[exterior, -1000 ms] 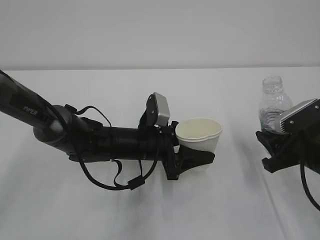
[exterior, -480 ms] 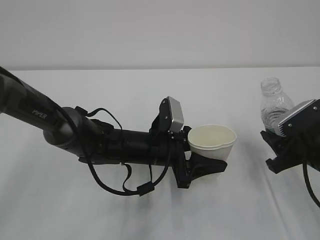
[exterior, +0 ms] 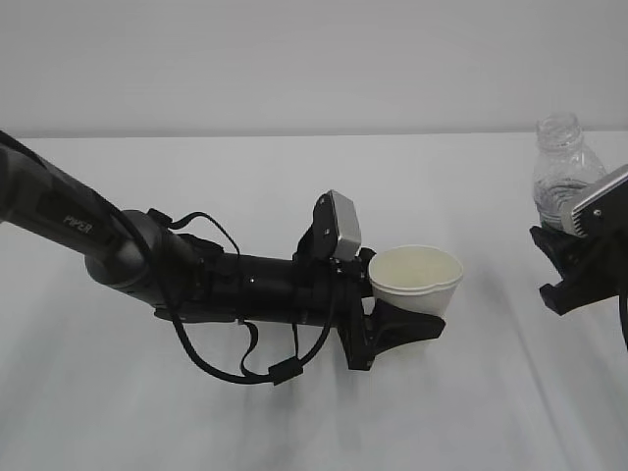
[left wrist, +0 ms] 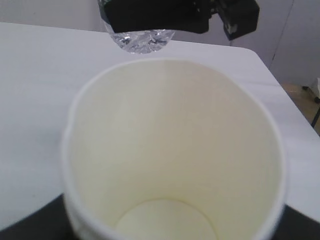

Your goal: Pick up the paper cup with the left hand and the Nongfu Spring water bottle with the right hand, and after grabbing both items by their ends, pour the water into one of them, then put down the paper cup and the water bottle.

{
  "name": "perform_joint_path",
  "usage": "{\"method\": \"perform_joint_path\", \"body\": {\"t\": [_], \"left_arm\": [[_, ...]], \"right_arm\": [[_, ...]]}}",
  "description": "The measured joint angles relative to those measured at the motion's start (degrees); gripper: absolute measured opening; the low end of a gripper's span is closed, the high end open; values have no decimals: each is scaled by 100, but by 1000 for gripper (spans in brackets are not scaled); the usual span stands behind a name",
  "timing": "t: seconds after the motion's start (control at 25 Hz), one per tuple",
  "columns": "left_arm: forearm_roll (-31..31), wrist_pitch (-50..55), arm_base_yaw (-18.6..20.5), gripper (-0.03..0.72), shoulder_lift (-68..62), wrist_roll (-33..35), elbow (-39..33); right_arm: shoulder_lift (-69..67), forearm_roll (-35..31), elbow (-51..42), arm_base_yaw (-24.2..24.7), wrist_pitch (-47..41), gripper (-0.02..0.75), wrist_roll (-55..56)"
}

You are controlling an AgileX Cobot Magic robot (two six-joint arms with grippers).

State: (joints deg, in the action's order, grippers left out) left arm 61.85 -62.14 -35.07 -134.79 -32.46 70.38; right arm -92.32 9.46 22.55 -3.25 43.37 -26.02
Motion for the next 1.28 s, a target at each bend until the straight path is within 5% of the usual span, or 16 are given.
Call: {"method": "perform_joint_path", "body": {"t": [1.28], "left_arm": [[133,219,-234,440,0,-217,162]], "right_arm": [[12,-186,-2,0,-797,413,-2029]]}}
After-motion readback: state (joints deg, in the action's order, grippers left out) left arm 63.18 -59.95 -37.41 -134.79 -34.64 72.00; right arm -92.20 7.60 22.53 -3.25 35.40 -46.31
